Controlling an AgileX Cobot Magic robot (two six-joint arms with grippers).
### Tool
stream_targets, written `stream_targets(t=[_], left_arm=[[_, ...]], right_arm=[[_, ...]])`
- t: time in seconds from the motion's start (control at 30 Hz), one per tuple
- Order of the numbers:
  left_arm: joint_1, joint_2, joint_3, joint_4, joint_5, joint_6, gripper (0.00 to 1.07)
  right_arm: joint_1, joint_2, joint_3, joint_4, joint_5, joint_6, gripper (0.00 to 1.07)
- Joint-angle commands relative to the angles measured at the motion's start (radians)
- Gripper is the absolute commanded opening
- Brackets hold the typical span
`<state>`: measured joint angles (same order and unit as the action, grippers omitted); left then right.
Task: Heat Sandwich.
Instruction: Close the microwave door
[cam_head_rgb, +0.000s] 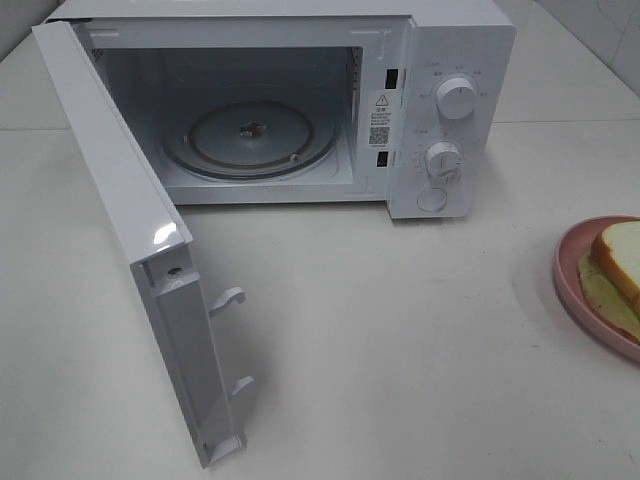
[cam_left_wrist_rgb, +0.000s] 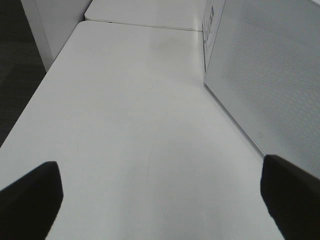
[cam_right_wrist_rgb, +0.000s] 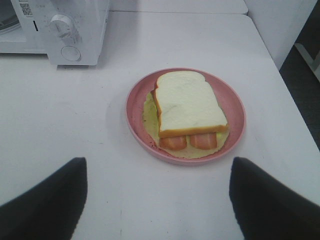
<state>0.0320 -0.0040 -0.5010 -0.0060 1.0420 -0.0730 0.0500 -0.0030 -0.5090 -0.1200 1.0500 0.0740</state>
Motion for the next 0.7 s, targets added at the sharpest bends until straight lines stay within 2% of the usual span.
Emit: stream_targets(t=[0.03,0.6,0.7], left_arm=[[0.003,-0.023,0.003,-0.015,-0.008,0.000,1.03],[0.003,0.007,-0.019,-0.015,-0.038,0.002,1.03],[0.003,0.048,-0.028,-0.015,-0.074,0.027,1.01]], right_arm=[[-0.004,-0.026,0.006,0.002,-0.011,-0.010,0.76],[-0.004,-0.026,0.006,0.002,-0.011,-0.010,0.76],[-0.004,-0.026,0.006,0.002,-0.011,-0.010,0.76]])
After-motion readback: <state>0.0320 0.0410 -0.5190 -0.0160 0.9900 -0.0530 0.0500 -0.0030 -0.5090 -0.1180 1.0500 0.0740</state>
